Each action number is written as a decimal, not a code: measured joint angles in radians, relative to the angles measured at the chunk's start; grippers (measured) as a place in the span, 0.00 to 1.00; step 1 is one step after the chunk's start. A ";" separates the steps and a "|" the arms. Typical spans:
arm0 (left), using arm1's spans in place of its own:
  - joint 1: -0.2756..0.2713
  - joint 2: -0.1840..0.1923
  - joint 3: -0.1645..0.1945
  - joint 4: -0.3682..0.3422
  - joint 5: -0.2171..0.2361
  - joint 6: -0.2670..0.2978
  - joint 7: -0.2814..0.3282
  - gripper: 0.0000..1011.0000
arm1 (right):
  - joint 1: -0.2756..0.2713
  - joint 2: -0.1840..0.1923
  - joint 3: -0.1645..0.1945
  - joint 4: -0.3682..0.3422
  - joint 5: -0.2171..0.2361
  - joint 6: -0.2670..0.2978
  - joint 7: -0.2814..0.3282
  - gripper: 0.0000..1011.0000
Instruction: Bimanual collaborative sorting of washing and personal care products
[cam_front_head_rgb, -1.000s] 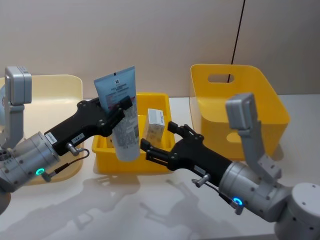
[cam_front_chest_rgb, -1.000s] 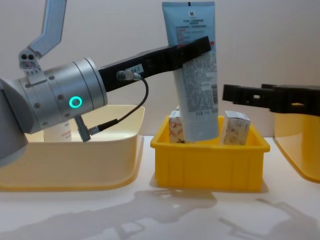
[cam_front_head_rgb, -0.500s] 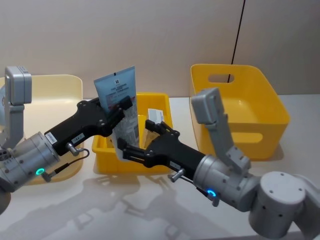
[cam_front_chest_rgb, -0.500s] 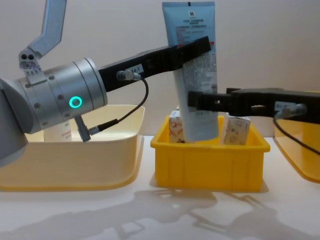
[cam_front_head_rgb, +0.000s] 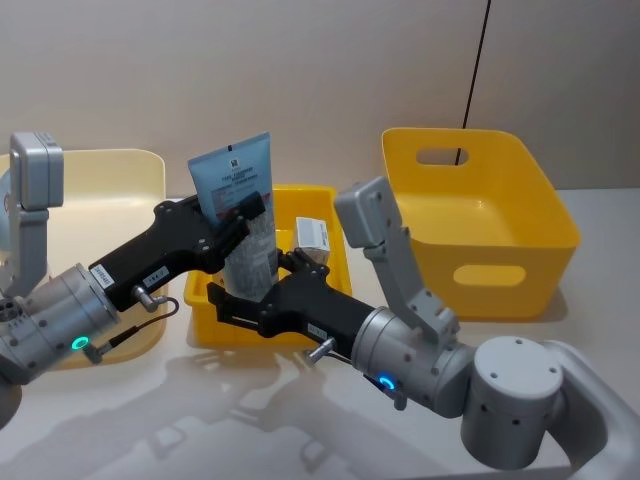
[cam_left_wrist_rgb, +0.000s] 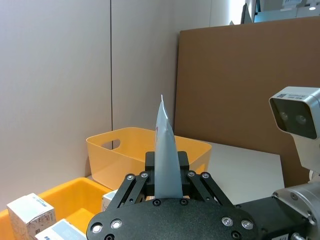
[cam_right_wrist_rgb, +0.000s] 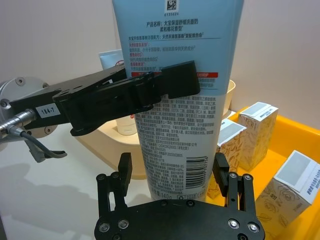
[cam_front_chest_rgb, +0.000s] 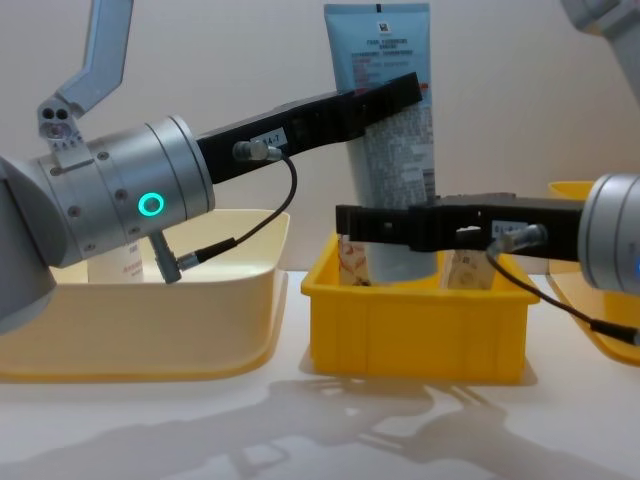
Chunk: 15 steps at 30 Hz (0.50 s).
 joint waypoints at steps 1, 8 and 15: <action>0.000 0.000 0.000 0.000 0.000 0.000 0.000 0.25 | 0.003 -0.004 -0.004 0.004 -0.003 0.002 -0.002 0.99; 0.000 0.000 0.000 0.000 0.000 0.000 0.000 0.25 | 0.015 -0.016 -0.015 0.018 -0.015 0.009 -0.011 0.86; 0.000 0.000 0.000 0.000 0.000 0.000 0.000 0.25 | 0.021 -0.022 -0.021 0.026 -0.021 0.012 -0.015 0.67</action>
